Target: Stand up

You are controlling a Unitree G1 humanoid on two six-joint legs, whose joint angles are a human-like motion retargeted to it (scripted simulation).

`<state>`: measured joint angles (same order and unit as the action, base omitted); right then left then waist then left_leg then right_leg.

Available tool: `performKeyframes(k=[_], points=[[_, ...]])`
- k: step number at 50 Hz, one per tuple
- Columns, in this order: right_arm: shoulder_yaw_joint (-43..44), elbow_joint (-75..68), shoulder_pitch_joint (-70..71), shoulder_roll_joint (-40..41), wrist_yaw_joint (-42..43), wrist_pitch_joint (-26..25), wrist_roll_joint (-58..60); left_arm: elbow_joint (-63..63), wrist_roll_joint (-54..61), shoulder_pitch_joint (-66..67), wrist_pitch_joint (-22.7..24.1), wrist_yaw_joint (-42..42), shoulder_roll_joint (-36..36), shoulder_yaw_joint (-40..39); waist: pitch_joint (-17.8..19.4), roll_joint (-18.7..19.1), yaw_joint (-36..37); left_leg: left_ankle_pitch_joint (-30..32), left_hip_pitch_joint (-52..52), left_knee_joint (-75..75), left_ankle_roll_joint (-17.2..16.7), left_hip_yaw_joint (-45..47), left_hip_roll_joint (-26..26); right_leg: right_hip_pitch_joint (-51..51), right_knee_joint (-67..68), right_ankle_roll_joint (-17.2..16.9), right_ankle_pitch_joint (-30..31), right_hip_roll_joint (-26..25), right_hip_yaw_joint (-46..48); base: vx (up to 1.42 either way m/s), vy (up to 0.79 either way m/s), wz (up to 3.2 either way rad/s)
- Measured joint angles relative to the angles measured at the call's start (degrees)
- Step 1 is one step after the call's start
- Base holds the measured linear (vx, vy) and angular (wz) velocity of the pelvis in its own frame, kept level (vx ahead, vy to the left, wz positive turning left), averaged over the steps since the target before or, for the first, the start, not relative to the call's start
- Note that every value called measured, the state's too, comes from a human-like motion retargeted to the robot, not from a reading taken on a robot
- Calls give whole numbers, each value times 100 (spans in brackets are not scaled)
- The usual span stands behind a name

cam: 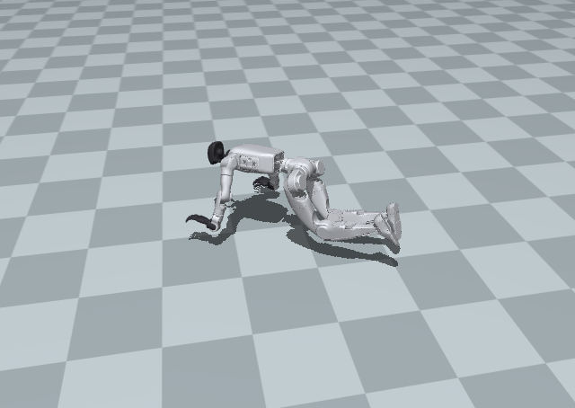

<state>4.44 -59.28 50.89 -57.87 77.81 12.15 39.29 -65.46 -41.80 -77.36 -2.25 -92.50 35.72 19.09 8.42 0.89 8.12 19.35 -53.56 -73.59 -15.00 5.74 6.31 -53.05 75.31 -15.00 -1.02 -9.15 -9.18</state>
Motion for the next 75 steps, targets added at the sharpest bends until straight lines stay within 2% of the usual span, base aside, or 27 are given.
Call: performKeyframes(k=[2, 5, 9, 18, 25, 29, 35, 40, 46, 51, 55, 61, 62, 65, 70, 72, 75], points=[[-91, -244, 29, 91, 134, 138, -146, 10, 95, -14, 29, 0, 7, 117, -22, -2, 60, 55, -33, -13, 0, 25, -26, 27, -15, 0, -16, -97, -100, 2, -8, 109], [-254, -619, 316, 123, 833, 44, -774, 152, 236, -26, 67, 0, 66, 232, 21, -52, 122, 112, -56, 1, 0, 89, -8, 82, -70, 0, -49, -182, -290, 1, -10, 118], [-755, -1029, 780, 141, 767, 565, -857, 205, 307, 40, 30, 0, 258, 191, 119, 7, 6, 314, 17, 55, 0, 121, -101, 239, -175, 0, -77, -410, -495, 4, -2, -56], [-1425, -1546, 1422, 311, 921, 626, -959, 134, 347, 247, 91, 0, 451, 10, 269, 165, -190, 574, 220, 56, 0, 25, -106, 683, -409, 0, -31, -750, -716, -3, -9, -95], [-1498, -1421, 1470, 353, 964, 509, -940, 219, 412, 347, 191, 0, 571, -85, 359, 308, -290, 829, 243, 48, 0, -4, -242, 825, -642, 0, 489, -836, -619, -6, -8, -4], [-1439, -1232, 1375, 398, 986, 357, -900, 261, 465, 379, 270, 0, 658, -106, 334, 347, -347, 885, 189, 14, 0, 38, -341, 780, -675, 0, 524, -856, -614, -5, -6, 79], [-1251, -951, 1150, 547, 1048, 117, -893, 298, 477, 333, 418, 0, 835, -53, 241, 218, -547, 859, 12, -28, 0, 48, -443, 621, -814, 0, 573, -865, -745, -10, -9, 181], [-1164, -911, 1094, 756, 1152, 75, -937, 186, 421, 199, 485, 0, 1003, 38, 235, 69, -834, 882, -111, -742, 0, 55, -322, 560, -871, 0, 576, -913, -794, -15, -10, 146], [-1193, -1140, 1176, 1001, 1256, 134, -1080, -32, 281, -79, 514, 0, 1158, 227, 195, -113, -1231, -230, -740, -2049, 0, -130, 135, 462, -980, 0, 584, -921, -771, -19, -8, 104], [-1174, -1288, 1280, 1124, 1316, 153, -1147, -146, 211, -313, 522, 0, 1261, 371, 239, -375, -1400, -1161, -1772, -3279, 0, 232, 420, 313, -872, 0, 563, -772, -719, -11, 1, 20], [-1201, -1391, 1357, 1184, 1335, 204, -1212, -156, 203, -417, 512, 0, 1332, 466, 224, -579, -1434, -1652, -2677, -4127, 0, 601, 530, 209, -781, 0, 549, -723, -774, -1, 2, 3], [-1225, -1472, 1407, 1175, 1358, 270, -1240, -188, 229, -480, 487, 0, 1325, 525, 341, -693, -1318, -1952, -3596, -4820, 0, 1136, 628, 329, -689, 0, 537, -705, -820, 10, 7, -86], [-1235, -1488, 1411, 1167, 1357, 282, -1246, -188, 240, -478, 482, 0, 1318, 533, 399, -698, -1277, -1857, -3639, -4856, 0, 1211, 621, 406, -678, 0, 533, -713, -821, 16, 8, -257], [-1252, -1530, 1416, 1116, 1356, 315, -1258, -174, 266, -474, 481, 0, 1270, 549, 640, -705, -1173, -893, -3639, -4902, 0, 1458, 399, 700, -666, 0, 553, -659, -779, 14, 10, -260], [-1267, -1618, 1424, 995, 1348, 390, -1286, -93, 297, -457, 444, 0, 1183, 556, 966, -691, -1026, 228, -3639, -4950, 0, 1538, 433, 1114, -675, 0, 494, -599, -767, 14, 8, -187], [-1269, -1665, 1436, 930, 1343, 435, -1292, -54, 299, -448, 419, 0, 1134, 544, 1081, -687, -926, 535, -3636, -4965, 0, 1573, 550, 1260, -676, 0, 457, -574, -797, 19, 17, -185], [-1297, -1751, 1471, 843, 1318, 502, -1298, 9, 310, -430, 356, 0, 1097, 532, 1192, -690, -787, 647, -3617, -5043, 0, 1605, 711, 1423, -684, 0, 438, -535, -830, 15, 18, -200]])
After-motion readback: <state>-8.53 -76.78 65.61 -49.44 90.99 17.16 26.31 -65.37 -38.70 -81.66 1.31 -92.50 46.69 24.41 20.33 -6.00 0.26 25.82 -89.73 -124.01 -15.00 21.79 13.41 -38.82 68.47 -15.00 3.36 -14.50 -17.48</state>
